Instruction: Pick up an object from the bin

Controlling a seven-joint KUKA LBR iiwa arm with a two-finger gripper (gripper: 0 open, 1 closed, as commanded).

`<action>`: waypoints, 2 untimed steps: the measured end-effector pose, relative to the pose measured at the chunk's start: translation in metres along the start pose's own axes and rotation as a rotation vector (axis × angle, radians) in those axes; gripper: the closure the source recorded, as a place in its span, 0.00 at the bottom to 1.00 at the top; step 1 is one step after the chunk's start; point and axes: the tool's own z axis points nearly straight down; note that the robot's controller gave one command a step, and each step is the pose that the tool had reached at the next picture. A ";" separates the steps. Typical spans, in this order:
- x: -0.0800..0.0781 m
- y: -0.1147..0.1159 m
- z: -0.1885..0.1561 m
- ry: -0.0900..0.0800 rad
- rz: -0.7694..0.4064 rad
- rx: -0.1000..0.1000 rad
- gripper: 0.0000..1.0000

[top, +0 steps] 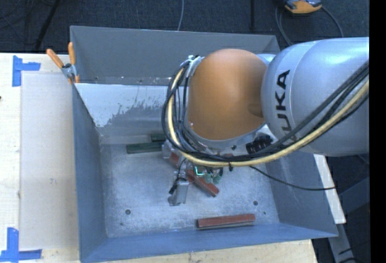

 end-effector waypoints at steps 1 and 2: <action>-0.002 -0.001 -0.004 -0.008 0.004 -0.001 0.00; -0.004 -0.003 0.000 -0.012 -0.018 -0.003 0.00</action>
Offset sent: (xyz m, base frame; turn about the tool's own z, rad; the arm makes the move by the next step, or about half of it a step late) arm 0.0374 -0.0637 -0.1284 -0.3232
